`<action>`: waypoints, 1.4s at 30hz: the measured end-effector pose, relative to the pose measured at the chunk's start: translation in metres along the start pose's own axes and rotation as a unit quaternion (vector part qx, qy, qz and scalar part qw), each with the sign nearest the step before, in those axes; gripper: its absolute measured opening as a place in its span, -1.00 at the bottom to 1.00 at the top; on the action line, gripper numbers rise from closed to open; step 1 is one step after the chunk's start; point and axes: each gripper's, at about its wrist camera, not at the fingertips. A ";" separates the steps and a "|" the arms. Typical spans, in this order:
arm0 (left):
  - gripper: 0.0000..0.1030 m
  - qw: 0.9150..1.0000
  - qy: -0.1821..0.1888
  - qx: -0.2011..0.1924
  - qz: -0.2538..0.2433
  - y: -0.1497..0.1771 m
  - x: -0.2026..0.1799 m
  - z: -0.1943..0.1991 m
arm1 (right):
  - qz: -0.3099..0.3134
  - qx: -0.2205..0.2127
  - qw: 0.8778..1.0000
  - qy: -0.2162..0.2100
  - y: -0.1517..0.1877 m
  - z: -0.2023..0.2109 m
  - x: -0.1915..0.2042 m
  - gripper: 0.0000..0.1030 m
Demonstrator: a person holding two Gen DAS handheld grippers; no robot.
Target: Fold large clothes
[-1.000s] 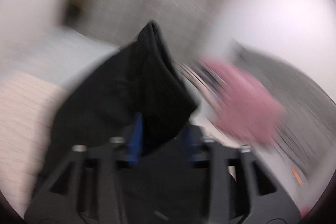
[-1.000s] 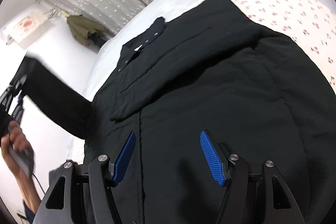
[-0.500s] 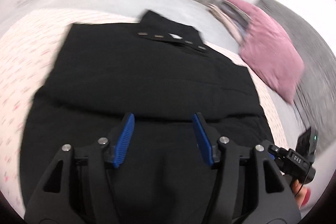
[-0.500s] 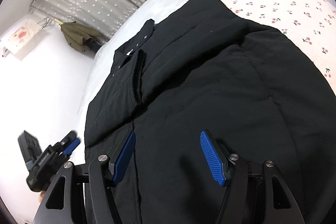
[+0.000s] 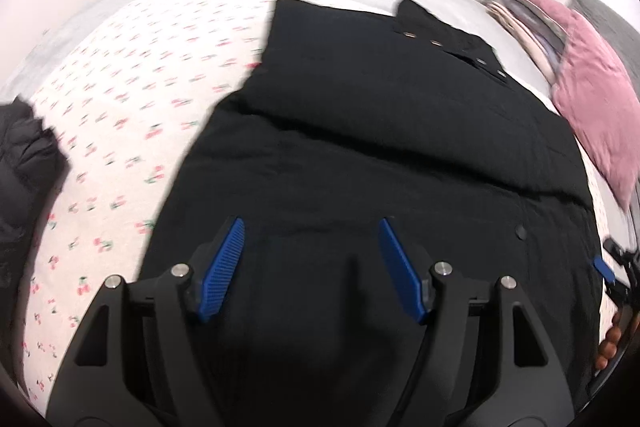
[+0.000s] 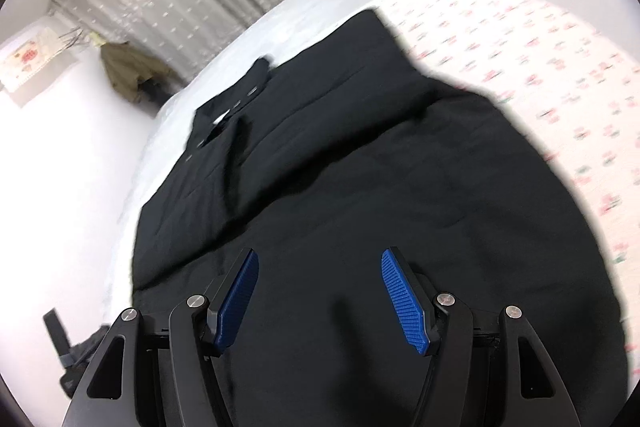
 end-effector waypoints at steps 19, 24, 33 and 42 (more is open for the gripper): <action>0.36 0.997 0.025 0.013 0.070 0.050 0.124 0.034 | 0.078 -0.094 0.989 0.083 -0.005 0.083 -0.002 0.35; 0.36 0.995 0.051 0.024 0.082 0.091 0.149 0.053 | 0.084 -0.127 0.987 0.059 0.013 0.125 0.000 0.45; 0.36 0.991 0.106 0.016 0.074 0.136 0.183 0.116 | 0.061 -0.057 0.996 -0.016 0.102 0.204 -0.054 0.45; 0.36 0.992 0.107 0.031 0.056 0.155 0.188 0.135 | 0.043 -0.025 0.998 -0.027 0.154 0.240 -0.103 0.44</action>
Point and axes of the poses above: each gripper's, at about its wrist camera, not at the fingertips, and z roughly against the way its jaws point, x to its left, y to its underside, and after that the axes turned 11 degrees about -y, right-handed
